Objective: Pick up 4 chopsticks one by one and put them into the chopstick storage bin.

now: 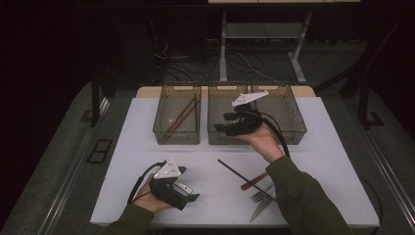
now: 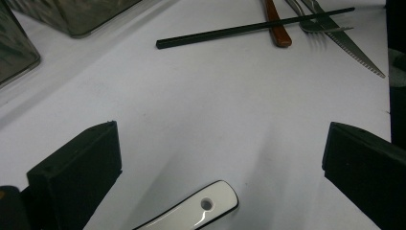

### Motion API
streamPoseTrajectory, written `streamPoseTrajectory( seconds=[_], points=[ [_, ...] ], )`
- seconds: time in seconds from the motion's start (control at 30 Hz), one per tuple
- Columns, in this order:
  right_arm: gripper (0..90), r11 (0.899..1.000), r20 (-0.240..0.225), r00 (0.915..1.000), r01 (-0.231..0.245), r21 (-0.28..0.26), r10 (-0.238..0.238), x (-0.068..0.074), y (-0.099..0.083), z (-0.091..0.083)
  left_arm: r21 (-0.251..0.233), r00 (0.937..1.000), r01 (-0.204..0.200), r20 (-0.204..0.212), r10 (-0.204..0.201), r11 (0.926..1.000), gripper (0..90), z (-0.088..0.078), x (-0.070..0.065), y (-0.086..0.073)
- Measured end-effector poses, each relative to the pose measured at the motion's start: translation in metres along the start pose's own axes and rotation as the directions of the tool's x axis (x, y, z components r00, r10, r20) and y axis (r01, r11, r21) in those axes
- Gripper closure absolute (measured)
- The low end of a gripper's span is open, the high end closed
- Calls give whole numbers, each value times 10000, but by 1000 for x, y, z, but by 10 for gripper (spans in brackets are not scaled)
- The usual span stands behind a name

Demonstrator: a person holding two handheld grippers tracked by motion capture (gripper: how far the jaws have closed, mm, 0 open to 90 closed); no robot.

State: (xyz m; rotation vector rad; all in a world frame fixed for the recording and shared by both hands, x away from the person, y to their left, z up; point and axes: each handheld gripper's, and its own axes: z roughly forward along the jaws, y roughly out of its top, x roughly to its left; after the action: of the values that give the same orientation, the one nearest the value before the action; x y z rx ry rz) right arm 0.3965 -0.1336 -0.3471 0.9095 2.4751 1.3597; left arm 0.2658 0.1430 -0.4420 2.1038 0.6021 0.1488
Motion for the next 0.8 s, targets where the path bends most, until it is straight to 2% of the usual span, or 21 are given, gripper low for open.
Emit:
streamPoseTrajectory(
  seconds=[0.33, 0.43, 0.5, 0.8],
  points=[
    [405, 9990, 54, 9999, 116, 442, -119, 5, -35, -18, 56, 10000, -58, -22, 58, 10000, 0, 0, 0, 0],
    [416, 9971, 100, 9997, 208, 732, -216, 9, -47, -22, -2, 10000, 19, -32, -19, 10000, 0, 1, 0, 0],
    [432, 9957, 164, 9995, 268, 892, -284, 11, -55, -24, 68, 10000, -94, -30, 94, 9999, 0, 0, 1, 0],
    [539, 9857, 204, 9997, 55, 1684, -91, 19, -88, -29, 102, 10000, -19, -50, 19, 9999, 0, 0, 1, -1]
  ],
)
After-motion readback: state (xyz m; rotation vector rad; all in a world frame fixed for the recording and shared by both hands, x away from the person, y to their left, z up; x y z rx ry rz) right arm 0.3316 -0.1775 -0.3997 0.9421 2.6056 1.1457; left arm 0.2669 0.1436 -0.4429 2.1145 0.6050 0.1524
